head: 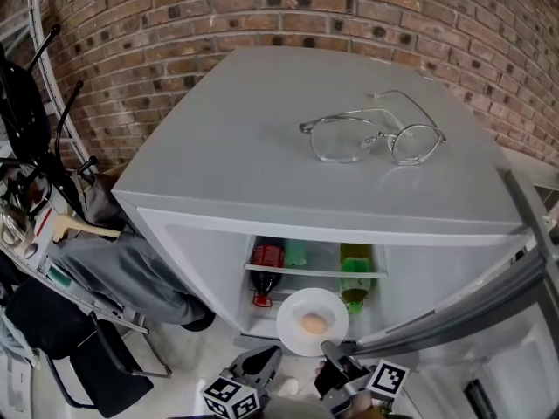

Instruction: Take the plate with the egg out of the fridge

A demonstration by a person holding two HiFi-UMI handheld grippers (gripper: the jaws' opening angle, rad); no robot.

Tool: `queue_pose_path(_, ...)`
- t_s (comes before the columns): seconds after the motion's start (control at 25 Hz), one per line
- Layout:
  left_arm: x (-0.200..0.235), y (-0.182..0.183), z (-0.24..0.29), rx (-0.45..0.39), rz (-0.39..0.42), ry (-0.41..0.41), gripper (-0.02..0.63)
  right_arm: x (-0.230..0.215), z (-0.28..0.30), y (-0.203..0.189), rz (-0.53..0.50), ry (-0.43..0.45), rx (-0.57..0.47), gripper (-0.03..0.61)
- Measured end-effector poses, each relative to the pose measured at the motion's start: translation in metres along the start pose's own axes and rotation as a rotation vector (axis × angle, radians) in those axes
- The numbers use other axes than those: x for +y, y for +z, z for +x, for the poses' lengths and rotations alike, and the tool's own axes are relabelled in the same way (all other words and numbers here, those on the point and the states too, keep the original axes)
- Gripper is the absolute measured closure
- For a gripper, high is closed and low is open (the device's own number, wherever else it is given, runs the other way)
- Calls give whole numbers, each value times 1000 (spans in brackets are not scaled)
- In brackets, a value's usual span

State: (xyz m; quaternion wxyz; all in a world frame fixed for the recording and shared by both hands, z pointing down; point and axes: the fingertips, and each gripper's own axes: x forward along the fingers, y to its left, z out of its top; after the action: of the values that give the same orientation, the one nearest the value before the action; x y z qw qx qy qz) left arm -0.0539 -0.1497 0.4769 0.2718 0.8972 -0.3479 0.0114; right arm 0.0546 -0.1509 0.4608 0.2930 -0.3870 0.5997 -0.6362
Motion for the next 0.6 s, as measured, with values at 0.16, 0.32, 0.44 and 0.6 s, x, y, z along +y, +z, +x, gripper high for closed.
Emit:
queue_pose_path(0.16,2,-2,0,-9,24,-4,606,-1,-5,0,-15,-4,2,558)
queue_pose_path(0.32,0,-4,-1,-7,22,-2,606,0,-9,-3,-19,0,0,558)
queue_pose_path(0.44,0,-5,-1,-10,19,4,606,0,-10,-4,-18,2,3,558)
queue_pose_path(0.6,2,-4,1,-15,16,16,606,-3,-10,-5,-11,0,6,558)
